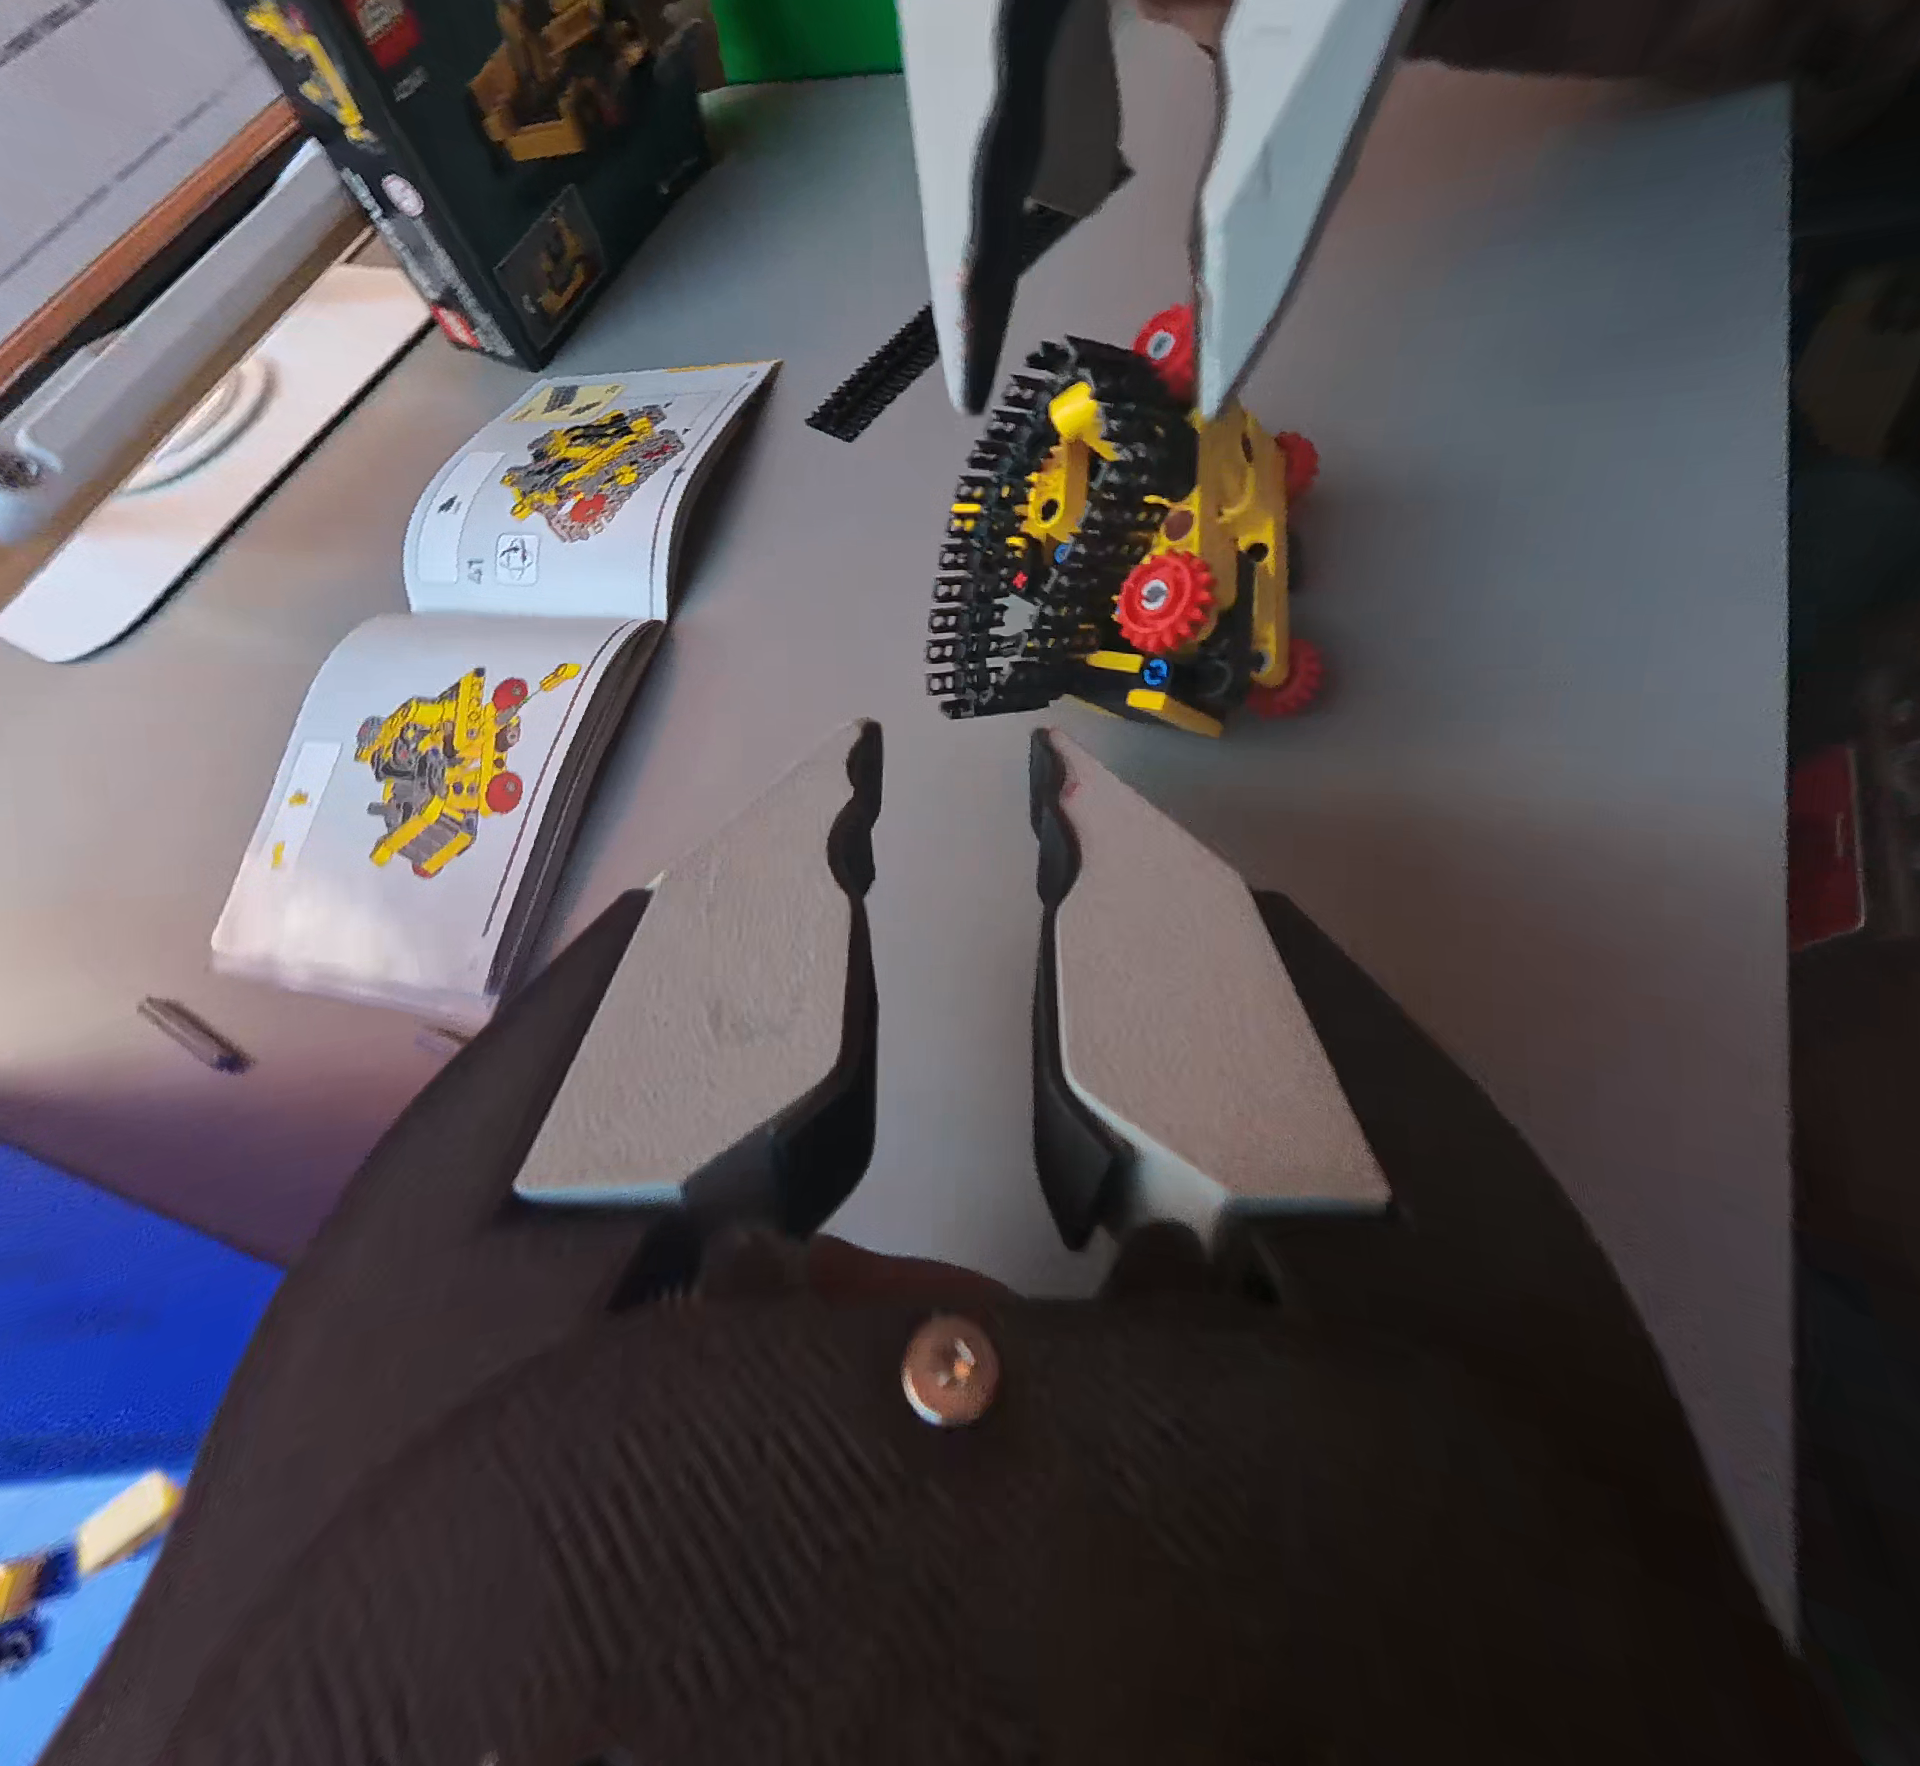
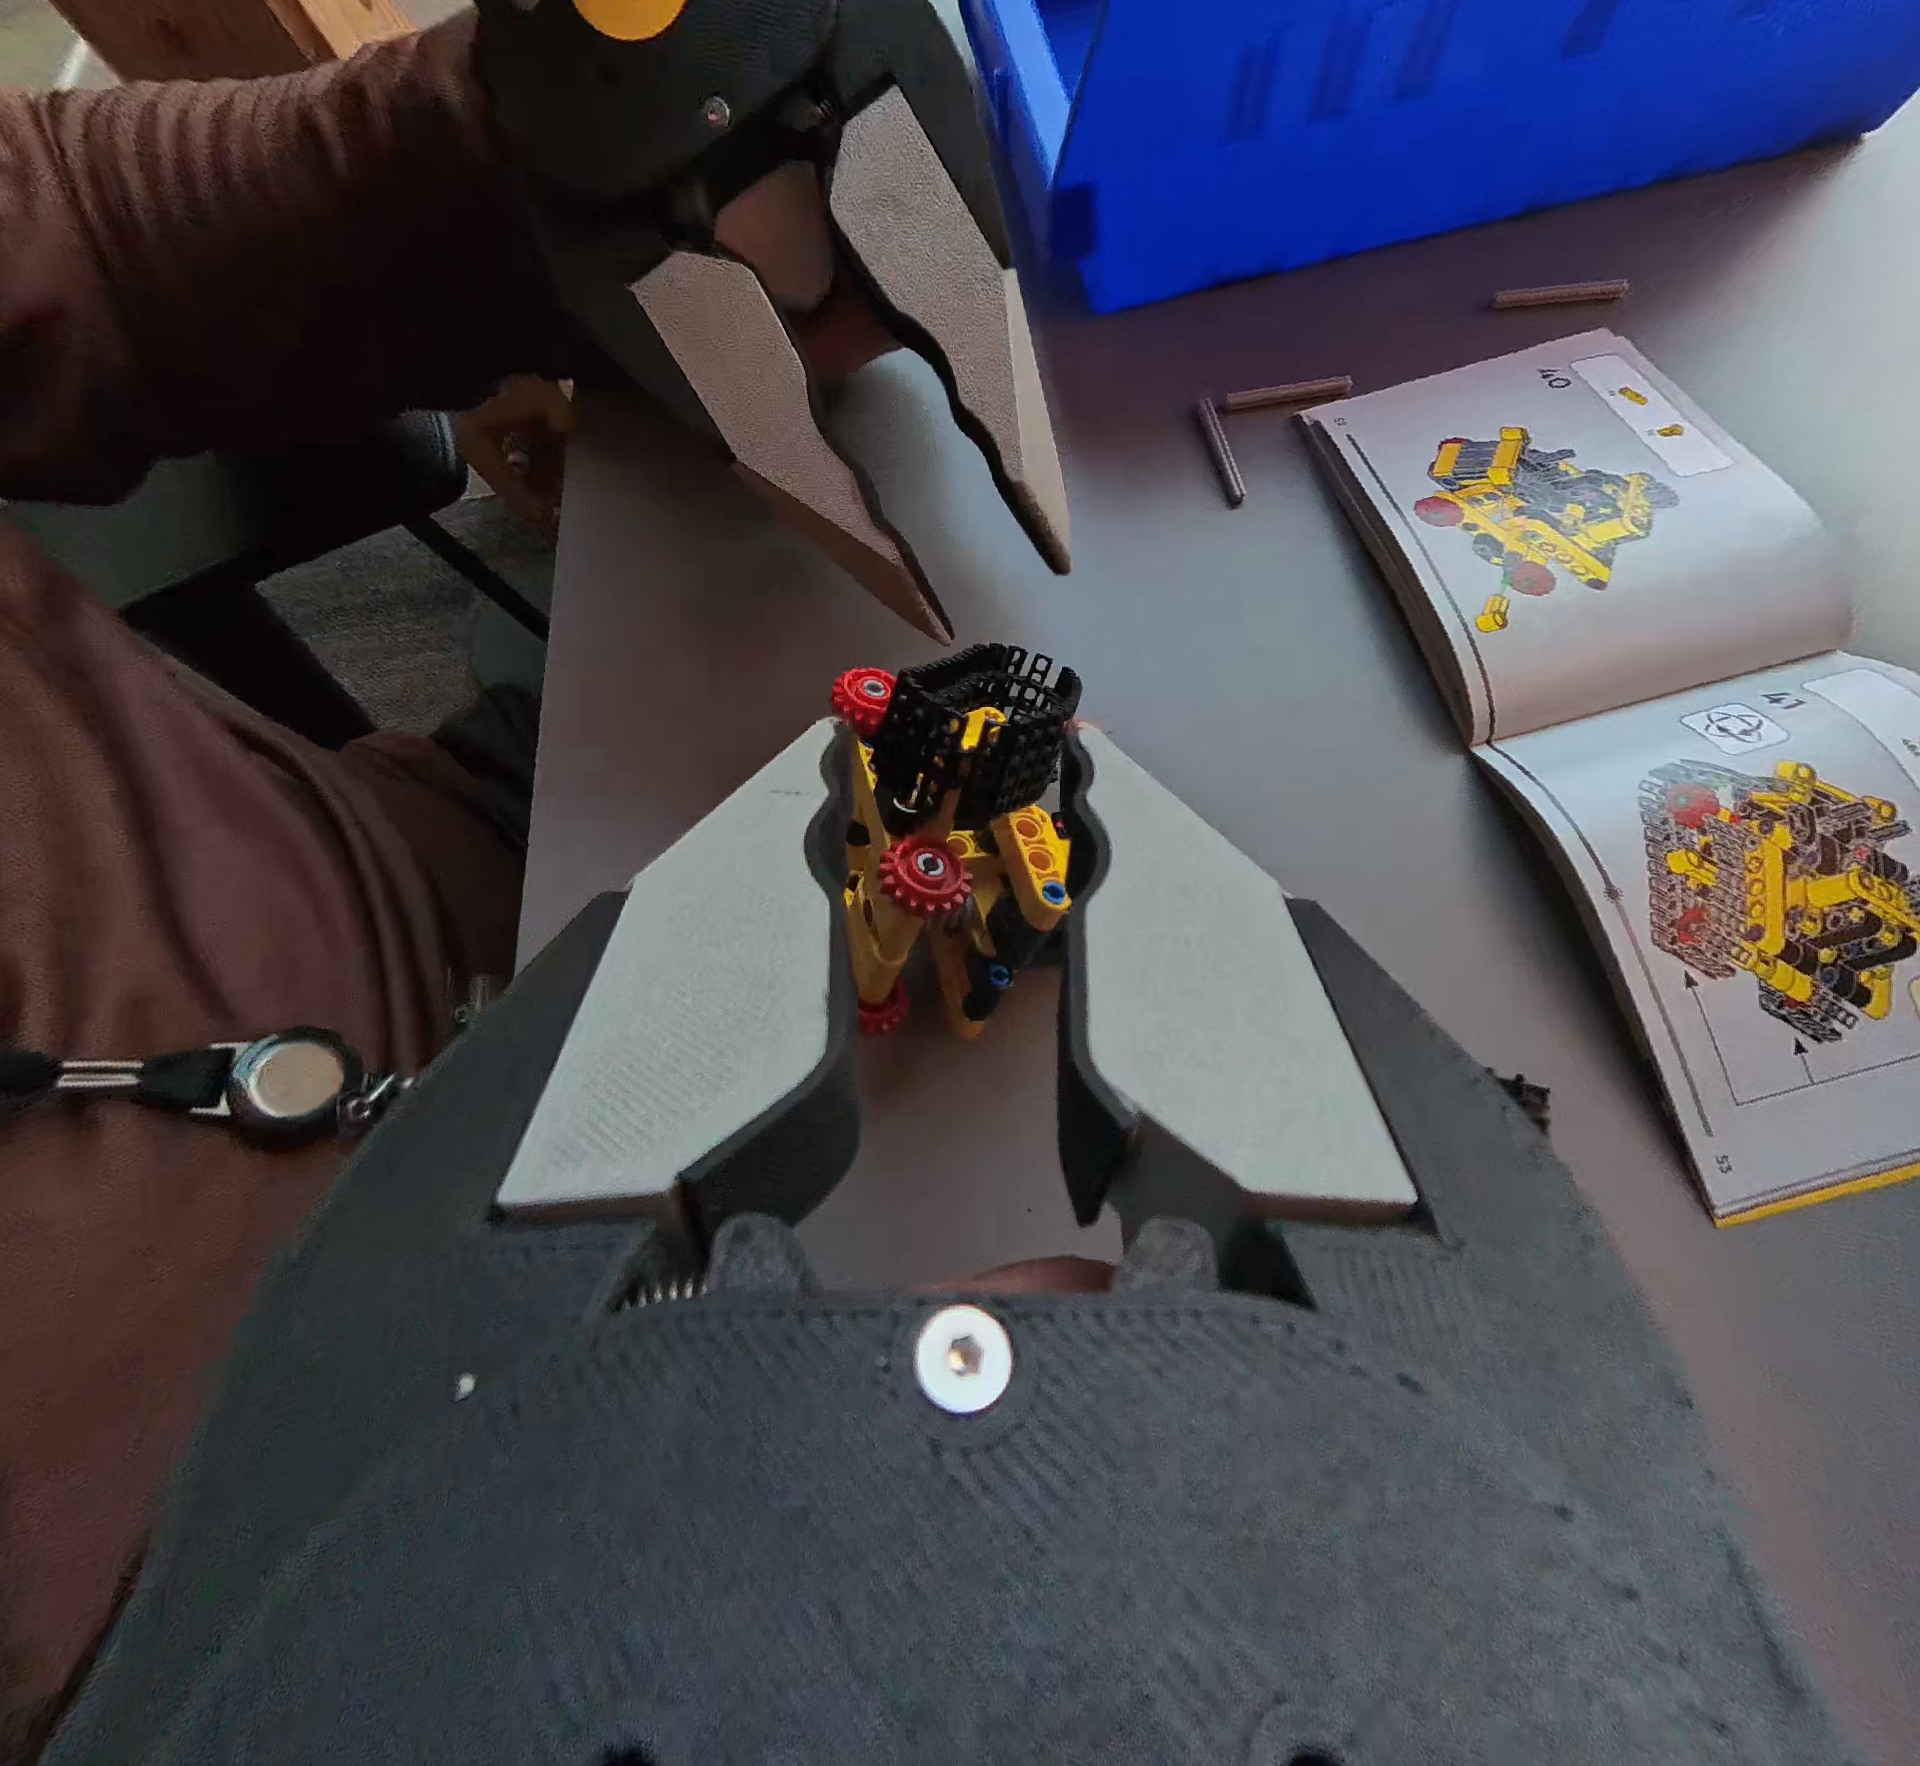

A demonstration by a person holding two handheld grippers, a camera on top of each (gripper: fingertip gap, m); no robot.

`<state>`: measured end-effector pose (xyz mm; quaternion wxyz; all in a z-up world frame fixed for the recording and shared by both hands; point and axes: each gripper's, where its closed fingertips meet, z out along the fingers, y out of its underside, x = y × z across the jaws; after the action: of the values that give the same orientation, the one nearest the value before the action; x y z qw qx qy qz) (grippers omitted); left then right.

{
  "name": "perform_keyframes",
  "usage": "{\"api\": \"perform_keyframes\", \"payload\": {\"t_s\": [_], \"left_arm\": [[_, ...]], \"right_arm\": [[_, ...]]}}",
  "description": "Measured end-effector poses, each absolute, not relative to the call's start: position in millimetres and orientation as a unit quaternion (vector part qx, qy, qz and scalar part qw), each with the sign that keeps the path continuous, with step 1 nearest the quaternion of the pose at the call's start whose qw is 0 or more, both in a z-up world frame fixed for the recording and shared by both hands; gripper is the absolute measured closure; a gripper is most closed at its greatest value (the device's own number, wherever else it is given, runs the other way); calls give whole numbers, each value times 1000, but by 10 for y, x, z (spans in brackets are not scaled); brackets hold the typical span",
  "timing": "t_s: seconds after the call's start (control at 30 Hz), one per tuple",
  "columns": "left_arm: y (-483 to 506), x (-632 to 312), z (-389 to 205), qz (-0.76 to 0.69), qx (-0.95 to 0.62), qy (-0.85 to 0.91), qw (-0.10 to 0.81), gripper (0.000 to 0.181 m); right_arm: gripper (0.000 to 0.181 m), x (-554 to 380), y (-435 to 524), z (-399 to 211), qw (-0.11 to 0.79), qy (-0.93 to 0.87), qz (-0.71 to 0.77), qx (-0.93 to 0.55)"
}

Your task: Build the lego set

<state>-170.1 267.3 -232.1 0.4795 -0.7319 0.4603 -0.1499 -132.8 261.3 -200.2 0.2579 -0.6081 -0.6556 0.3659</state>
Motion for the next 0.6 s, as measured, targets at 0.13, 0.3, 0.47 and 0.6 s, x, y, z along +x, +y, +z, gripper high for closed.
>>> {"api": "perform_keyframes", "payload": {"t_s": [0.13, 0.3, 0.47, 0.6], "left_arm": [[2659, -1677, -2348, -150, -695, 511, 483, 151], [2649, -1590, -2289, -171, -650, 555, 490, 157], [2652, -1536, -2326, -176, -636, 590, 465, 165], [2589, -1487, -2275, -200, -628, 602, 451, 181]], "right_arm": [[145, -1272, 2650, -1953, 271, -677, 343, -592], [147, -1301, 2654, -1853, 276, -697, 348, -563], [150, -1353, 2569, -1844, 259, -693, 392, -546], [150, -1309, 2612, -1891, 259, -697, 386, -546]]}}
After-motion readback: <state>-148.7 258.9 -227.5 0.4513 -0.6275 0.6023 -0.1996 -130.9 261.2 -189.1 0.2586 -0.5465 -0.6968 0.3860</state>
